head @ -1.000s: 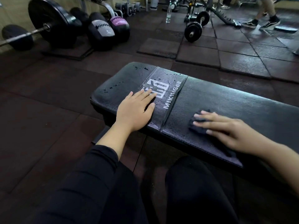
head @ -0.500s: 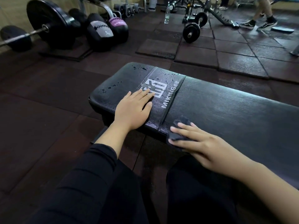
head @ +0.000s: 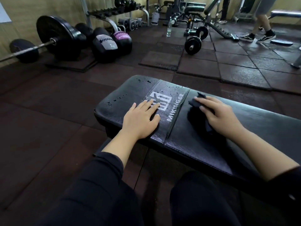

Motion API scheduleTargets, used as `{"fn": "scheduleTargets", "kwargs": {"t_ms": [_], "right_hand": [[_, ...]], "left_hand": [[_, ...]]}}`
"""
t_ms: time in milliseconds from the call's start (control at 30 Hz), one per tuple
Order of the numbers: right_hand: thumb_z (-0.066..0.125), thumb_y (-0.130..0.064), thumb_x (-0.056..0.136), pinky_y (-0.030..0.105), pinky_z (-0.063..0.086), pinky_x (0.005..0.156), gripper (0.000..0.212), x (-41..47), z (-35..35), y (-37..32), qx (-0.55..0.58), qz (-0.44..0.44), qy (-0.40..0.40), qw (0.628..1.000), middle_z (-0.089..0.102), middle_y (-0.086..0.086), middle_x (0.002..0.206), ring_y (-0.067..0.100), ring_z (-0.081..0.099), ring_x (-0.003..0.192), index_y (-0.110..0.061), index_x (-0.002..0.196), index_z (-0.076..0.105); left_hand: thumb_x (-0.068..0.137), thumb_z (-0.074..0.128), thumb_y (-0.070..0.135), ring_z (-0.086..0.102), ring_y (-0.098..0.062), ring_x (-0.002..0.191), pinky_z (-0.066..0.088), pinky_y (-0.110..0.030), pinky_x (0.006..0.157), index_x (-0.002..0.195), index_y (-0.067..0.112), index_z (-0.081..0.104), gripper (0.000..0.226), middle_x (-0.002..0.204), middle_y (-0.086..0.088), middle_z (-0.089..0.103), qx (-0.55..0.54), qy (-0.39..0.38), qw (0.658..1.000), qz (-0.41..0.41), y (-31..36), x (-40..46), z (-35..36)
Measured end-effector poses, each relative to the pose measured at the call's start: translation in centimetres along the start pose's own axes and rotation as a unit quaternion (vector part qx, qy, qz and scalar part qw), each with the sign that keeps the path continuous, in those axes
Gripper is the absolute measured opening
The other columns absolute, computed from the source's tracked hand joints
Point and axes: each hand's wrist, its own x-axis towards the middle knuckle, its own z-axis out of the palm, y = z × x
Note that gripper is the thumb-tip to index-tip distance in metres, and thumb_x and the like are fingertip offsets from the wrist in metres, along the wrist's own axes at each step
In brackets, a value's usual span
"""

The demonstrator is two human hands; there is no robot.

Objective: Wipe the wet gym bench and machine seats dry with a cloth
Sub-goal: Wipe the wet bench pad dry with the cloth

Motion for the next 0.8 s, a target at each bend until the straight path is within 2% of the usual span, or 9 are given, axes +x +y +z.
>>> {"fn": "scheduleTargets", "kwargs": {"t_ms": [133, 200, 267, 333, 400, 467, 600, 800], "right_hand": [[0.053, -0.007, 0.093, 0.012, 0.028, 0.097, 0.031, 4.8, 2.6, -2.3, 0.029, -0.004, 0.063, 0.998, 0.058, 0.014, 0.125, 0.028, 0.054, 0.117, -0.006, 0.123, 0.06], [0.05, -0.01, 0.095, 0.013, 0.026, 0.098, 0.033, 6.8, 3.6, -3.3, 0.032, 0.011, 0.069, 0.997, 0.055, 0.016, 0.129, 0.029, 0.051, 0.121, -0.006, 0.126, 0.057], [0.046, -0.017, 0.097, 0.022, 0.023, 0.106, 0.036, 8.1, 4.7, -3.7, 0.015, 0.027, 0.014, 0.999, 0.048, 0.015, 0.137, 0.027, 0.042, 0.13, -0.01, 0.131, 0.053], [0.039, -0.026, 0.1, 0.036, 0.013, 0.114, 0.04, 8.5, 5.9, -3.5, -0.034, 0.035, -0.084, 0.995, 0.036, 0.009, 0.148, 0.025, 0.026, 0.14, -0.015, 0.138, 0.044], [0.031, -0.033, 0.101, 0.042, 0.004, 0.118, 0.046, 8.3, 6.6, -3.0, -0.066, 0.052, -0.154, 0.984, 0.023, 0.004, 0.155, 0.02, 0.012, 0.145, -0.02, 0.145, 0.032], [0.029, -0.035, 0.101, 0.04, 0.005, 0.119, 0.047, 8.2, 6.8, -2.7, -0.06, 0.061, -0.163, 0.983, 0.019, 0.001, 0.156, 0.018, 0.008, 0.145, -0.024, 0.147, 0.026], [0.029, -0.037, 0.101, 0.04, 0.012, 0.118, 0.045, 8.4, 6.6, -2.6, -0.066, 0.047, -0.166, 0.983, 0.024, 0.0, 0.153, 0.019, 0.013, 0.144, -0.035, 0.145, 0.027], [0.028, -0.044, 0.1, 0.038, 0.012, 0.118, 0.044, 9.3, 6.7, -2.1, -0.081, 0.029, -0.205, 0.975, 0.02, -0.005, 0.155, 0.013, 0.01, 0.144, -0.046, 0.143, 0.024]], "left_hand": [[0.101, 0.024, 0.049, 0.003, -0.005, 0.148, -0.001, -0.037, 0.121, 0.152, 0.039, 0.018, 0.052, 0.161, 0.014, 0.009, 0.001, -0.01, 1.0, -0.009, -0.2, 1.2, -0.2], [0.1, 0.024, 0.05, 0.003, -0.005, 0.148, -0.001, -0.036, 0.121, 0.152, 0.039, 0.018, 0.053, 0.161, 0.014, 0.01, -0.006, -0.01, 1.0, -0.014, -0.3, 1.9, -0.3], [0.1, 0.025, 0.051, 0.003, -0.005, 0.148, -0.001, -0.036, 0.121, 0.153, 0.037, 0.017, 0.055, 0.161, 0.015, 0.009, -0.004, -0.009, 1.0, -0.022, -0.4, 2.4, -0.3], [0.099, 0.025, 0.052, 0.003, -0.005, 0.148, -0.001, -0.036, 0.121, 0.153, 0.035, 0.016, 0.057, 0.161, 0.015, 0.008, 0.003, -0.008, 1.0, -0.029, -0.4, 2.7, -0.3], [0.099, 0.025, 0.052, 0.003, -0.005, 0.148, -0.001, -0.036, 0.121, 0.153, 0.034, 0.016, 0.058, 0.161, 0.015, 0.008, 0.006, -0.007, 1.0, -0.03, -0.3, 2.8, -0.2], [0.099, 0.025, 0.052, 0.002, -0.005, 0.148, -0.001, -0.036, 0.121, 0.154, 0.034, 0.015, 0.058, 0.161, 0.015, 0.007, 0.004, -0.006, 1.0, -0.03, -0.3, 2.9, -0.3], [0.1, 0.024, 0.053, 0.001, -0.005, 0.148, -0.002, -0.036, 0.121, 0.154, 0.034, 0.013, 0.058, 0.161, 0.015, 0.005, 0.002, -0.015, 0.999, -0.03, -0.4, 3.3, -0.4], [0.101, 0.022, 0.051, -0.001, -0.005, 0.148, -0.002, -0.038, 0.121, 0.155, 0.031, 0.01, 0.058, 0.162, 0.014, 0.003, 0.009, -0.023, 0.999, -0.034, -0.8, 4.5, -0.4]]}}
